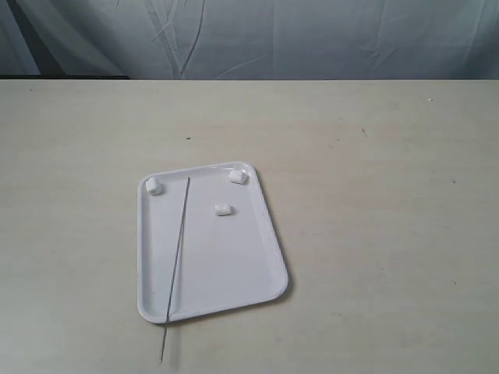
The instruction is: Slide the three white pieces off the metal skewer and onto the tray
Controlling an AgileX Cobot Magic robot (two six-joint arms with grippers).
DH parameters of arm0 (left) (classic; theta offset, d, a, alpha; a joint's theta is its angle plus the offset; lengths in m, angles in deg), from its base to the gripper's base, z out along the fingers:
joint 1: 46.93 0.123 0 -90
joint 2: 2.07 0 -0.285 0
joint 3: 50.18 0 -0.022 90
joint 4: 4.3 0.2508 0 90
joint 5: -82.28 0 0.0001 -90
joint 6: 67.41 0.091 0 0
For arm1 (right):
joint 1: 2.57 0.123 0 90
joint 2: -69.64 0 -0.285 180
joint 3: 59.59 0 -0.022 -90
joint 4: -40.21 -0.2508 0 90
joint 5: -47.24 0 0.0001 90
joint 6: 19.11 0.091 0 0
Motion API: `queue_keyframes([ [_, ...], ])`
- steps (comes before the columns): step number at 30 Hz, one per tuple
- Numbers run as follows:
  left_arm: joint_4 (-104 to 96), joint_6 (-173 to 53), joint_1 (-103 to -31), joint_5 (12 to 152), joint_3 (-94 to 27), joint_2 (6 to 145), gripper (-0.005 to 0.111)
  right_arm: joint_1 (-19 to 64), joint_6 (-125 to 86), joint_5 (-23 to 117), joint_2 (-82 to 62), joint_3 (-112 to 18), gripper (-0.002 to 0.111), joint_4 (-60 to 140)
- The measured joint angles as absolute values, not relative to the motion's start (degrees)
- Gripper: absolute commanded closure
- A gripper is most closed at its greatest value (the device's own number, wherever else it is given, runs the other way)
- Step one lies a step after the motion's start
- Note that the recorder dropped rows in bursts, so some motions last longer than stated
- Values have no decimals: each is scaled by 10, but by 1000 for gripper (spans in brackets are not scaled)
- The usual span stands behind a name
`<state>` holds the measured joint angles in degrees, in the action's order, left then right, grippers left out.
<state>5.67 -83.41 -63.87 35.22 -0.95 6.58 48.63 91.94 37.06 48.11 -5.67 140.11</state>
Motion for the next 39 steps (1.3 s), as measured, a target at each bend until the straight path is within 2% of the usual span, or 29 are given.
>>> queue_keyframes([
  [6,57,-833,-639,352,-10,65,107,486,725,513,482,-56,109,1402],
  [12,60,-833,-608,361,-10,61,107,486,652,689,482,-56,109,1391],
  [20,105,-833,-533,558,27,60,107,486,645,850,482,-56,109,1250],
  [29,89,-833,-494,687,187,59,107,473,508,870,501,-56,109,940],
  [34,86,-833,-493,716,265,60,107,401,323,856,563,-56,109,855],
  [39,86,-831,-493,696,268,60,107,321,174,850,613,-56,109,828],
])
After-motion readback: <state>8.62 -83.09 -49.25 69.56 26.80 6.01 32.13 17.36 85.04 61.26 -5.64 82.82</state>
